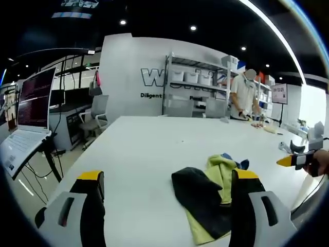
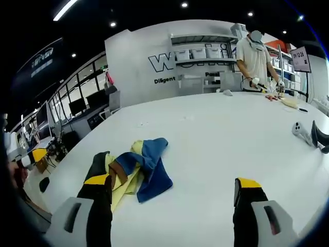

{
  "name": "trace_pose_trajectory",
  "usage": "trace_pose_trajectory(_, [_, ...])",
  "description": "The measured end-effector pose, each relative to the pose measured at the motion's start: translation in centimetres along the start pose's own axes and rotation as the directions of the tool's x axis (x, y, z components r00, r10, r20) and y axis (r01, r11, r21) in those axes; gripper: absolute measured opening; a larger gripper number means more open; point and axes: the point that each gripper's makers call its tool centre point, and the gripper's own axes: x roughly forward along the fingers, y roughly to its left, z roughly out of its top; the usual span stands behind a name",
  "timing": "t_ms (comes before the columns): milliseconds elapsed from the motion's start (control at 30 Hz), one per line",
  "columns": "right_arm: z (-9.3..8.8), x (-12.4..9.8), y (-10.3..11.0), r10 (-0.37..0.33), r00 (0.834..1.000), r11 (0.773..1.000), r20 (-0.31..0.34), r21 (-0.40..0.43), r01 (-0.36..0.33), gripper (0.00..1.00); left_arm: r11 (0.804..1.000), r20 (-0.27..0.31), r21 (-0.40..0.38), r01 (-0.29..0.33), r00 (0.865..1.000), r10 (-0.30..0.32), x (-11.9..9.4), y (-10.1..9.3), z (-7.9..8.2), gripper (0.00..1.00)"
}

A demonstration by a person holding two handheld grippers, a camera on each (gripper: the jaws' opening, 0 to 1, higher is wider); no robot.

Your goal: Fold the garment on the visible template until the final outline fits inside the template.

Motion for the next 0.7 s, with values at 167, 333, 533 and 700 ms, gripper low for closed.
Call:
trace_pose_trajectory(167, [0.2, -0.04, -0.05, -0.003, 1.0, 1.0, 0.002, 0.002, 0.003, 0.98, 1.0, -0.001, 0.0, 0.002, 1.0, -0.002, 0.01, -0.03, 0.05, 0.96])
trace_pose_trajectory(333, [0.2, -0.02, 0.01, 0.0, 1.0, 1.0, 0.0, 0.0, 0.0, 0.97, 1.0, -0.001, 0.003, 0.007, 1.0, -0.007, 0.06, -0.17, 0.07, 0.96])
trace_pose_trajectory(533, [0.26, 0.02, -0.01, 0.002, 1.0, 1.0, -0.001, 0.0, -0.002, 0.97, 1.0, -0.009, 0.009, 0.022, 1.0, -0.022, 0.08, -0.46, -0.01, 0.95])
trace_pose_trajectory(700, [0.4, 0.16, 0.11, 0.008, 1.0, 1.0, -0.003, -0.005, -0.008, 0.97, 0.999, -0.015, 0.028, 0.031, 0.999, -0.031, 0.17, -0.67, -0.01, 0.95])
